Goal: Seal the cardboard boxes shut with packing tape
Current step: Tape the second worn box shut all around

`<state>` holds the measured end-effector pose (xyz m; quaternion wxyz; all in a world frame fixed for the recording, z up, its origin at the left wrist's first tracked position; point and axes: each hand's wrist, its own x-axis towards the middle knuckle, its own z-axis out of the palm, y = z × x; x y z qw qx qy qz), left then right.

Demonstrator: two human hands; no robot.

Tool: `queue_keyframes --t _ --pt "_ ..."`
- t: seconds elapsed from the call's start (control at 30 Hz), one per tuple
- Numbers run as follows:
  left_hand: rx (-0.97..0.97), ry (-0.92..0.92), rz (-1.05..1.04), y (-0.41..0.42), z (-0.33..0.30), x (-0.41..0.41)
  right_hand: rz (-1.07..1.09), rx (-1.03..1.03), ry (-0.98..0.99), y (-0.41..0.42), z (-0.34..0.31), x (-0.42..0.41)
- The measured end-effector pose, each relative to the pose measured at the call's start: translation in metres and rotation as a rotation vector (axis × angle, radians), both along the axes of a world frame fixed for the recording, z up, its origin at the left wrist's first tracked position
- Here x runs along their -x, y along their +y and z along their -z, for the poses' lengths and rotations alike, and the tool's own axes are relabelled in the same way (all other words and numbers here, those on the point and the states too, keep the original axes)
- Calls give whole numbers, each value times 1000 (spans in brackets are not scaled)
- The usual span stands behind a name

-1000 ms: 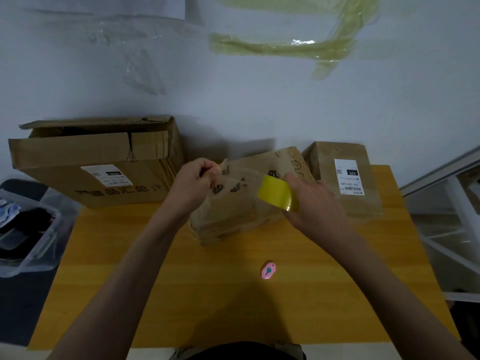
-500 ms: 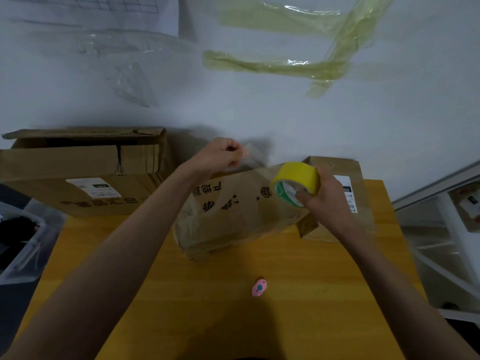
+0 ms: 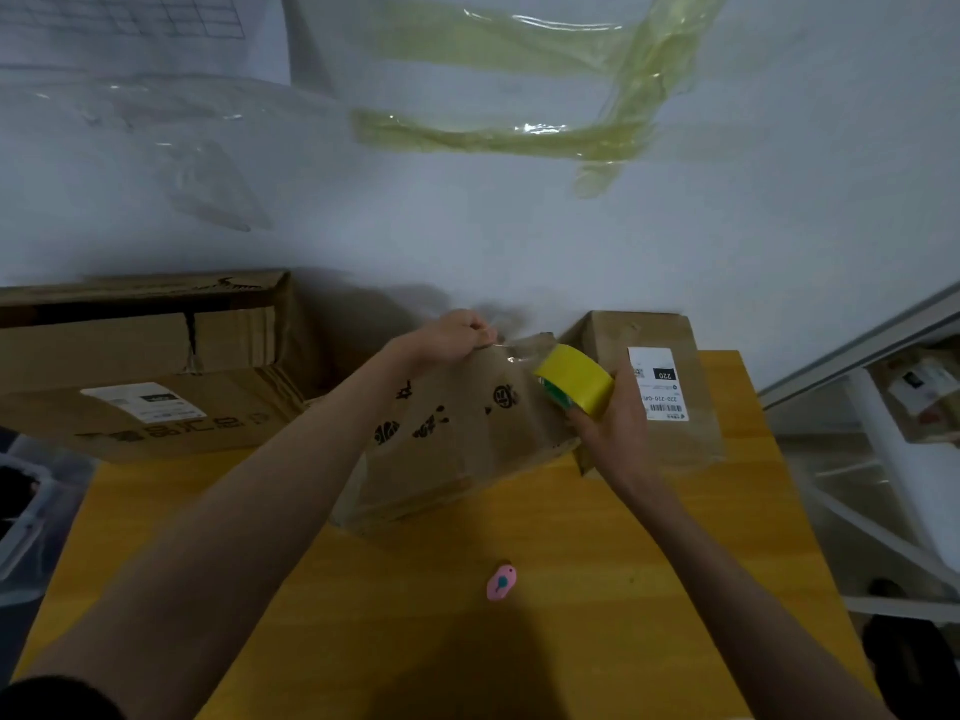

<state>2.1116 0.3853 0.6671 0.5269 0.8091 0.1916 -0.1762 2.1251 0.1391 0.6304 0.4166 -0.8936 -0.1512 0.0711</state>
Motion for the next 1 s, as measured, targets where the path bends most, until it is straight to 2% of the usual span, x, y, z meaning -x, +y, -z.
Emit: queue_keyframes --t 0.13,0.23,0.43,0.53,0.73,0.9,1.0 --pt "-17 -49 63 -27 3 12 118 -84 87 -23 0 20" --pt "-88 -127 65 -52 14 26 244 -164 224 -48 6 44" --pt "-184 -297 0 -107 23 77 329 -555 600 -76 21 111" --pt "-236 -383 -11 -130 35 104 351 -685 636 -86 34 138" --pt "-316 -522 -87 -150 64 134 431 -779 683 -81 72 158" --pt "-344 -527 -130 -141 89 136 419 -849 755 -48 98 131" --pt "-236 -418 -203 -137 106 129 372 -824 815 -28 111 111"
